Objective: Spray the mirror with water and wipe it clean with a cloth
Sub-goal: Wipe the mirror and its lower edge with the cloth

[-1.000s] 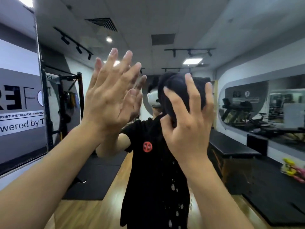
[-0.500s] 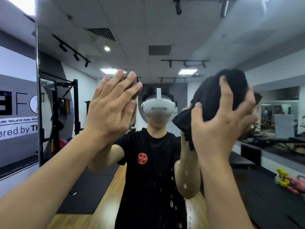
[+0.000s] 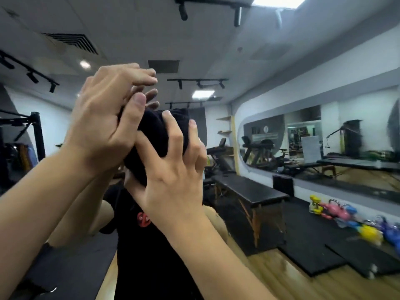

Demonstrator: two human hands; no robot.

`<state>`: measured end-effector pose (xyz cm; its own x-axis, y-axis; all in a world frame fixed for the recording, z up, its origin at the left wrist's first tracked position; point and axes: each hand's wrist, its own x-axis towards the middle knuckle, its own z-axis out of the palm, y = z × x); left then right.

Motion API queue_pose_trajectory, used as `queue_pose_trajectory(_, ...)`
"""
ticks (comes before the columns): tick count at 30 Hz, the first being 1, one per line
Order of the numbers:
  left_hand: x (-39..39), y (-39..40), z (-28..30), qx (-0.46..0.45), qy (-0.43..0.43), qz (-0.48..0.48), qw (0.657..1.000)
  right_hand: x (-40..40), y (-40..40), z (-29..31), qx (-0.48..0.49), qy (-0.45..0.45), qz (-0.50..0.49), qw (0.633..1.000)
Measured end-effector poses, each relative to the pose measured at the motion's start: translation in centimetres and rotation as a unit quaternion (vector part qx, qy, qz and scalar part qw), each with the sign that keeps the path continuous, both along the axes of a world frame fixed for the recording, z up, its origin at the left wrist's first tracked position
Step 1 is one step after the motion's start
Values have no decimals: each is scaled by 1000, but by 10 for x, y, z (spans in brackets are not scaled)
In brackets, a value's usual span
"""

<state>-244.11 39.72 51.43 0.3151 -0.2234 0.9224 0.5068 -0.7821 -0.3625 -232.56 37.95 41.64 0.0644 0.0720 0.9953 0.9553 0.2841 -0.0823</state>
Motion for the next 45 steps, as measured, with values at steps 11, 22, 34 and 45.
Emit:
queue_pose_trajectory(11, 90, -9, -4, 37, 54, -13, 998, 69, 0, -2, 65, 58, -43, 995)
queue_pose_trajectory(22, 213, 1, 9, 85, 109, 119, 983, 294, -13, -16, 71, 81, -42, 993)
queue_pose_trajectory(34, 281, 14, -4, 84, 98, 198, 972, 492, -38, 1, 76, 313, -61, 945)
queue_pose_trajectory(45, 282, 16, -6, 87, 90, 173, 977, 352, -29, -11, 36, 178, -11, 983)
